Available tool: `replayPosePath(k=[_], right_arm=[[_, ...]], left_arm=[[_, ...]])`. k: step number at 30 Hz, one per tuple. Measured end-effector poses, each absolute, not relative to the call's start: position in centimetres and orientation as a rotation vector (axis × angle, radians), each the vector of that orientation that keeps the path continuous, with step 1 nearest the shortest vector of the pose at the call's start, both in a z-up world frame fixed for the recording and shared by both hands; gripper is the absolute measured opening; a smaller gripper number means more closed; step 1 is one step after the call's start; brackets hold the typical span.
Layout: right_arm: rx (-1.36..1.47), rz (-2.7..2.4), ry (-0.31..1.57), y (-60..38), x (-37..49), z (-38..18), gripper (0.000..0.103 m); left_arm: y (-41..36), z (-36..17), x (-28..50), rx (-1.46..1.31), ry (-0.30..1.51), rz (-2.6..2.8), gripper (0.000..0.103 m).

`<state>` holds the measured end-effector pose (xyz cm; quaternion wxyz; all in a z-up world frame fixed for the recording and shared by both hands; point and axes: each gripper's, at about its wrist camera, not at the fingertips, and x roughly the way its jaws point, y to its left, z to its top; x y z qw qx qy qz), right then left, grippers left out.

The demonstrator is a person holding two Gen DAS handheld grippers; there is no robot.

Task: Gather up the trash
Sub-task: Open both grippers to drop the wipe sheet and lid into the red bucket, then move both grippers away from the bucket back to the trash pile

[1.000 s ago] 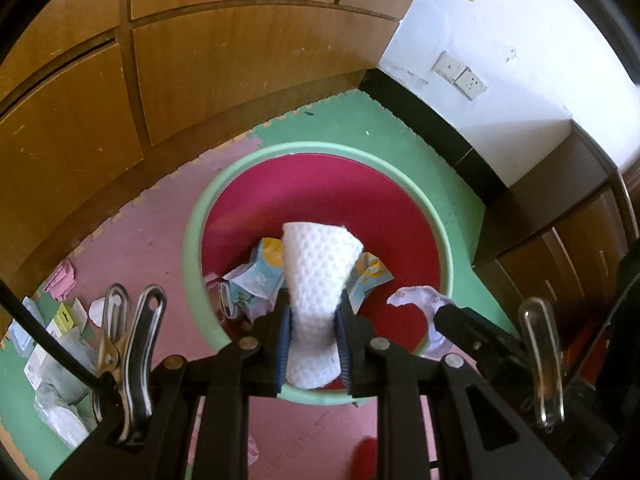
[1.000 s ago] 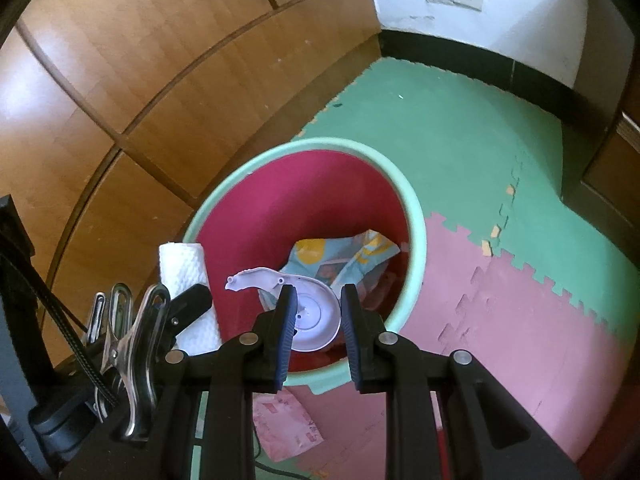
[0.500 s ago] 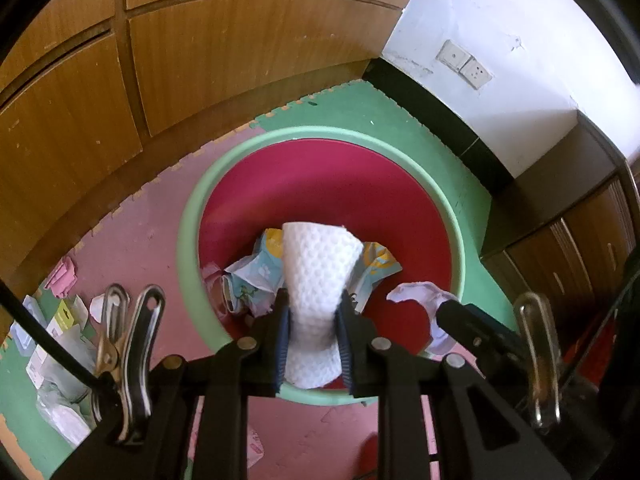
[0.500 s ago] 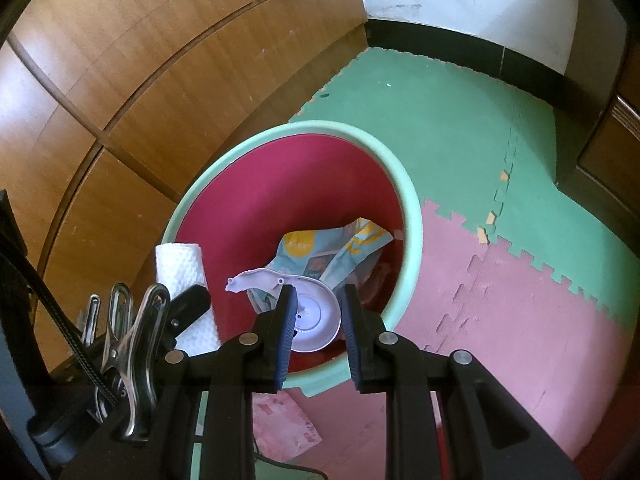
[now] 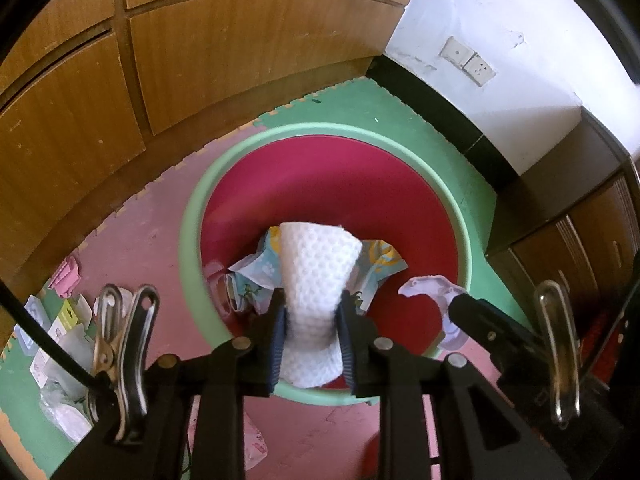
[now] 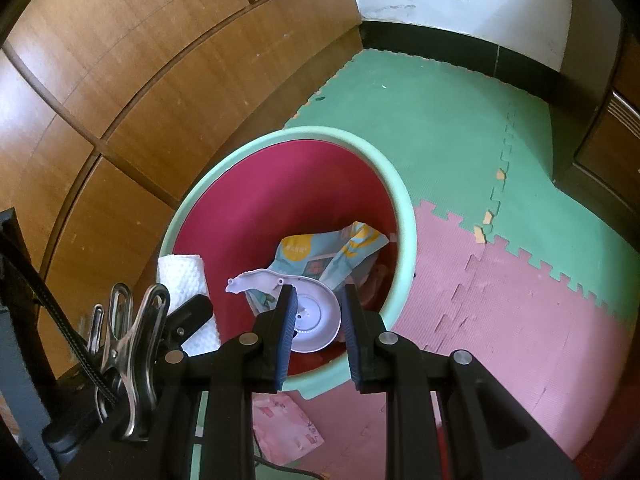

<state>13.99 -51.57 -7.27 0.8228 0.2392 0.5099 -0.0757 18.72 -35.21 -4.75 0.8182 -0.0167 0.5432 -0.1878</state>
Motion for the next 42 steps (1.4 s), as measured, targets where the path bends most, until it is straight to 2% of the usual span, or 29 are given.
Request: replayPosePath(k=[6, 20, 31, 35, 42], right_arm=[[0.513, -0.163, 1.080, -51.8, 14.0, -7.2, 0.024], [0.514, -0.162, 1.079, -51.8, 14.0, -7.2, 0.023], [0.531, -0.164, 1.083, -51.9, 14.3, -7.2, 0.024], [0.531, -0.170, 1.087, -52.0, 14.4, -7.4, 0.030], [0.527, -0.155, 1.081, -51.7, 14.4, -7.1, 0.032]], left_arm=[[-35.1, -4.7, 18.6, -0.018, 1.157, -0.380, 0.036], [-34.6, -5.0, 18.9, -0.040, 1.191, -0.386, 0.044], [-34.6, -4.8, 18.8, -0.032, 1.186, -0.371, 0.044], [-34.3, -4.8, 19.0, -0.041, 1.187, -0.356, 0.044], [-33.8, -4.6, 18.9, -0.034, 1.183, -0.353, 0.044]])
